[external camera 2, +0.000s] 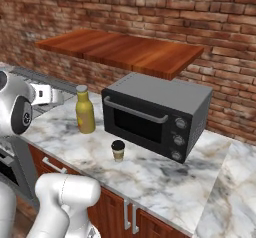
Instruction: Move the drinks to the dining counter.
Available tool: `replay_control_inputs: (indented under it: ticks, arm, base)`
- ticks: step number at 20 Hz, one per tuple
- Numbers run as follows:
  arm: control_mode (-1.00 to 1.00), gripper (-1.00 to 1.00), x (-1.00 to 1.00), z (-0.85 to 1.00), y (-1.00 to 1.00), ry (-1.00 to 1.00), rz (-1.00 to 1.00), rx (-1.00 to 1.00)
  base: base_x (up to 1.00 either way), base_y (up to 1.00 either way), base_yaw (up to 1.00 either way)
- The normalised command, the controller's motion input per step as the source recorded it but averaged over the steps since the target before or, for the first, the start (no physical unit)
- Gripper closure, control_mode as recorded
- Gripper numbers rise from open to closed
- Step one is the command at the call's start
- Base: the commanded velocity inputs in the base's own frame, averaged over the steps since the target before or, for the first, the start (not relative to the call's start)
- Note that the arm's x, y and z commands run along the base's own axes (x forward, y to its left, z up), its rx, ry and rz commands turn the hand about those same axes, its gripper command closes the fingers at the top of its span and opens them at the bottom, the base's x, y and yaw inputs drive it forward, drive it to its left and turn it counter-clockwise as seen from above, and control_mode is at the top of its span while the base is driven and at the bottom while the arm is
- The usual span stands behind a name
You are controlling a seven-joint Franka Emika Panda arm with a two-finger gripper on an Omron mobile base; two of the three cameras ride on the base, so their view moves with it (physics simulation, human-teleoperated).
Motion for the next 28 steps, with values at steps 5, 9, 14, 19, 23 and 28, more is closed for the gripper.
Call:
replay_control_inputs:
  ticks: [5, 9, 14, 19, 23, 28]
  arm:
    - [-1.00, -1.00, 0.01, -0.07, 0.13, -0.19, -0.07, 0.00]
    - [-1.00, -1.00, 0.00, -0.02, 0.00, -0.05, -0.17, 0.00]
    - [-1.00, -1.00, 0.00, 0.00, 0.00, -0.01, -0.13, 0.00]
    - [-1.00, -1.00, 0.00, 0.00, 0.00, 0.00, -0.03, 0.06]
    - [-1.00, -1.00, 0.00, 0.00, 0.00, -0.08, 0.00, 0.03]
    - [-1.00, -1.00, 0.00, 0.00, 0.00, -0.20, 0.00, 0.01]
  base:
    - [0.00, 0.00, 0.00]
    - [0.00, 0.00, 0.00]
    - [0.00, 0.00, 0.00]
    - [0.00, 0.00, 0.00]
    - [0.00, 0.00, 0.00]
    - [0.00, 0.00, 0.00]
